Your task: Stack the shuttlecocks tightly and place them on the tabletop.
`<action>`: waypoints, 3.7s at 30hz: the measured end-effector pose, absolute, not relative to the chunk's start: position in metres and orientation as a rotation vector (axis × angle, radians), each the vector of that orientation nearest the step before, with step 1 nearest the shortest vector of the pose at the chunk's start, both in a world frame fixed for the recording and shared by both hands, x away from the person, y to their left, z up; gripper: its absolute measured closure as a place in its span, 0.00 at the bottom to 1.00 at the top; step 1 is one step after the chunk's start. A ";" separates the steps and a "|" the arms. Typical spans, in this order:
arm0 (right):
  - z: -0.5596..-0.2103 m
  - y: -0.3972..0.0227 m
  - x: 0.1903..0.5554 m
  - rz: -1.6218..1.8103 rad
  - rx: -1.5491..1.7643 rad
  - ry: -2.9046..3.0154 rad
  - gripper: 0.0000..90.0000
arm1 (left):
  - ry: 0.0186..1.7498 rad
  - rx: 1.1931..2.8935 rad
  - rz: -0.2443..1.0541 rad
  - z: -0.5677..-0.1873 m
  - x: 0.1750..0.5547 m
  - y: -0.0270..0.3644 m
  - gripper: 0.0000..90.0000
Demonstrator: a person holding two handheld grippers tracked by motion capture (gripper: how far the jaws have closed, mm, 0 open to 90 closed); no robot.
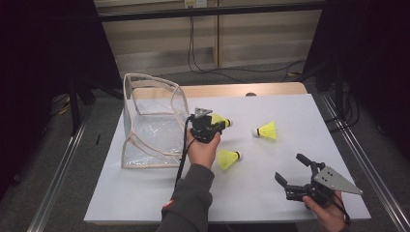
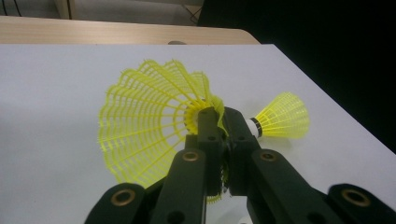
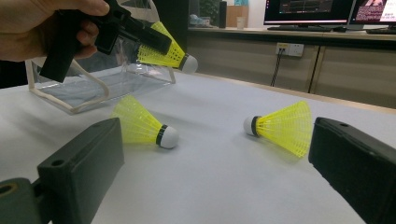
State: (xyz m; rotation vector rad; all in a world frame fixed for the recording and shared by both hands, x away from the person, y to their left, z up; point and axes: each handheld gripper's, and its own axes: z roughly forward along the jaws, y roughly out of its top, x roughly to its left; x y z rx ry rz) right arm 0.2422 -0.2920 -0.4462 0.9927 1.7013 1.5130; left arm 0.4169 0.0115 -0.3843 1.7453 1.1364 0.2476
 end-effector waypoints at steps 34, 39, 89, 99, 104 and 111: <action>-0.447 -0.292 0.243 1.529 0.997 1.708 0.03 | 1.226 1.804 0.325 -0.403 0.429 0.002 0.94; -0.447 -0.293 0.243 1.528 0.997 1.708 0.03 | 1.221 1.809 0.334 -0.407 0.431 0.000 0.95; -0.447 -0.293 0.242 1.534 0.990 1.713 0.03 | 1.192 1.829 0.421 -0.406 0.435 -0.012 0.82; -0.447 -0.293 0.242 1.535 0.988 1.717 0.03 | 1.168 1.831 0.321 -0.404 0.437 -0.023 0.84; -0.447 -0.293 0.242 1.534 0.987 1.717 0.03 | 1.172 1.833 0.291 -0.407 0.439 -0.024 0.95; -0.447 -0.293 0.242 1.534 0.989 1.721 0.03 | 1.158 1.881 0.278 -0.412 0.439 -0.029 0.99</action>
